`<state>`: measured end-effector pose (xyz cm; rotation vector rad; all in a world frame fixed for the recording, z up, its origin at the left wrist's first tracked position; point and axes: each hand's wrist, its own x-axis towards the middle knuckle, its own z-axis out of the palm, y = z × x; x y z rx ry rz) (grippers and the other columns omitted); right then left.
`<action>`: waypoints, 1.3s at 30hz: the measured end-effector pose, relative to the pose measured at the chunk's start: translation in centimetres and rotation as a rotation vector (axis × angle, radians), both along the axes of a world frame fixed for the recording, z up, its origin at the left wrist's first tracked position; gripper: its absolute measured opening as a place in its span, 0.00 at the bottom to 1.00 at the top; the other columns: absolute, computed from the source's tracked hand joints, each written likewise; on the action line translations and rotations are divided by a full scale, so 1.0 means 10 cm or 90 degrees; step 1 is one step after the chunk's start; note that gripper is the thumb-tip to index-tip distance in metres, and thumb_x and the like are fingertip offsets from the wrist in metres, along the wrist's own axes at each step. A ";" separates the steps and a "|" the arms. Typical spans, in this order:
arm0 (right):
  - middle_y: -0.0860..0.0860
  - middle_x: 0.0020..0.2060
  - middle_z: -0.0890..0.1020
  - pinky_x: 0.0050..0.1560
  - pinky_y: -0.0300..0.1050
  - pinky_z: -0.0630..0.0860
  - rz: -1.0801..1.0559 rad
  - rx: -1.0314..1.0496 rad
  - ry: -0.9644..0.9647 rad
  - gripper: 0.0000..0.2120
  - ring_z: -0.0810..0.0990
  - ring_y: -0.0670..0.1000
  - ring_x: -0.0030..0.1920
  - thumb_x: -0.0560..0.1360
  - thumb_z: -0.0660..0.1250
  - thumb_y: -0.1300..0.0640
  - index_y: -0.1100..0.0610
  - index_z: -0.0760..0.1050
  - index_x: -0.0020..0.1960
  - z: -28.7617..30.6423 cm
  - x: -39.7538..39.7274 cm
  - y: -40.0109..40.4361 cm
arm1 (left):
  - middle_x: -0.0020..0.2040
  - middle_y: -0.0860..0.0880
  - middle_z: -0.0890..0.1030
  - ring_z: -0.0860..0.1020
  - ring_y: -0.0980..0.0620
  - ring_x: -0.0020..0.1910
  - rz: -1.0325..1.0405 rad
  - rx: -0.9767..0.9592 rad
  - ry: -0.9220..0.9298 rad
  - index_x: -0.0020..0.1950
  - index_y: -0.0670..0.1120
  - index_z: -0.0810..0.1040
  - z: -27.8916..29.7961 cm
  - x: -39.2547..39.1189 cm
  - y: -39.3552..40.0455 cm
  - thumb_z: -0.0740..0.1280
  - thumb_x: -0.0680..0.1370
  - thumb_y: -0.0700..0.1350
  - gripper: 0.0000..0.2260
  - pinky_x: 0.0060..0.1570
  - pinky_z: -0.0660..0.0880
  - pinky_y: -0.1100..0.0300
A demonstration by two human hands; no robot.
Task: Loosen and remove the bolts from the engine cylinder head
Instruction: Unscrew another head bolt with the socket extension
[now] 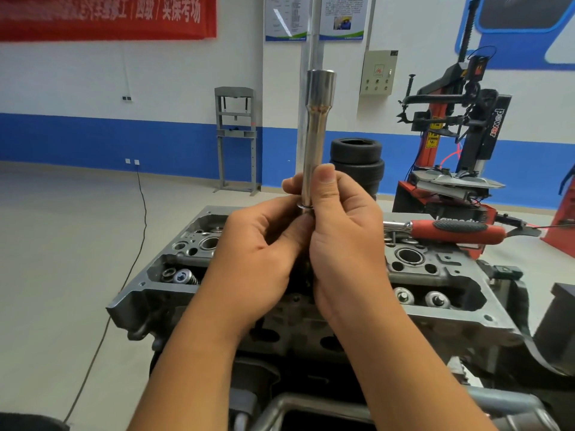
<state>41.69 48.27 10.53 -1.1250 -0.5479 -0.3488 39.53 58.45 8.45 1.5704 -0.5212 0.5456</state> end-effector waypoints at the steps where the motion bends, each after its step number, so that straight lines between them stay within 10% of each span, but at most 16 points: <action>1: 0.49 0.41 0.86 0.49 0.42 0.83 0.003 0.003 0.007 0.16 0.85 0.46 0.45 0.78 0.65 0.43 0.52 0.84 0.42 0.00 0.01 0.00 | 0.57 0.53 0.88 0.85 0.52 0.59 -0.005 -0.005 0.009 0.62 0.55 0.85 0.00 0.00 0.01 0.68 0.82 0.47 0.11 0.59 0.82 0.52; 6: 0.53 0.43 0.87 0.55 0.61 0.84 0.051 0.023 0.029 0.15 0.87 0.55 0.46 0.70 0.73 0.42 0.54 0.81 0.45 0.00 0.00 0.00 | 0.46 0.54 0.89 0.88 0.54 0.47 0.178 -0.030 -0.038 0.52 0.53 0.86 -0.04 0.03 -0.02 0.79 0.73 0.40 0.11 0.47 0.85 0.59; 13: 0.49 0.41 0.87 0.51 0.42 0.83 0.030 0.000 -0.002 0.16 0.85 0.46 0.45 0.74 0.66 0.41 0.53 0.83 0.43 0.00 0.02 0.01 | 0.57 0.53 0.88 0.85 0.51 0.59 -0.009 0.005 0.015 0.62 0.56 0.85 -0.02 0.00 0.05 0.67 0.82 0.48 0.11 0.57 0.83 0.54; 18: 0.54 0.44 0.87 0.55 0.57 0.84 0.060 -0.008 0.020 0.10 0.87 0.53 0.46 0.74 0.75 0.45 0.51 0.82 0.44 -0.02 0.02 0.01 | 0.50 0.54 0.89 0.87 0.53 0.52 0.152 -0.014 -0.027 0.55 0.53 0.86 -0.06 0.01 0.03 0.77 0.76 0.43 0.09 0.53 0.84 0.49; 25: 0.52 0.43 0.87 0.50 0.43 0.84 0.025 -0.045 -0.013 0.18 0.85 0.48 0.45 0.76 0.66 0.41 0.55 0.84 0.43 0.00 0.02 0.01 | 0.55 0.52 0.88 0.86 0.52 0.57 0.009 -0.013 -0.011 0.61 0.55 0.85 -0.03 -0.03 0.05 0.68 0.81 0.49 0.11 0.52 0.82 0.62; 32: 0.56 0.45 0.87 0.54 0.56 0.85 0.054 -0.024 0.014 0.10 0.86 0.59 0.49 0.75 0.76 0.49 0.55 0.81 0.48 -0.02 0.02 0.00 | 0.46 0.50 0.89 0.88 0.50 0.47 0.193 -0.071 -0.028 0.50 0.49 0.87 -0.05 -0.01 0.01 0.79 0.73 0.40 0.08 0.46 0.86 0.54; 39: 0.51 0.39 0.84 0.50 0.53 0.84 0.038 -0.045 -0.001 0.15 0.83 0.49 0.43 0.82 0.67 0.49 0.58 0.83 0.46 -0.01 0.01 0.00 | 0.54 0.50 0.88 0.87 0.50 0.54 0.003 -0.063 -0.001 0.59 0.53 0.87 -0.01 -0.06 0.03 0.69 0.80 0.50 0.10 0.47 0.82 0.62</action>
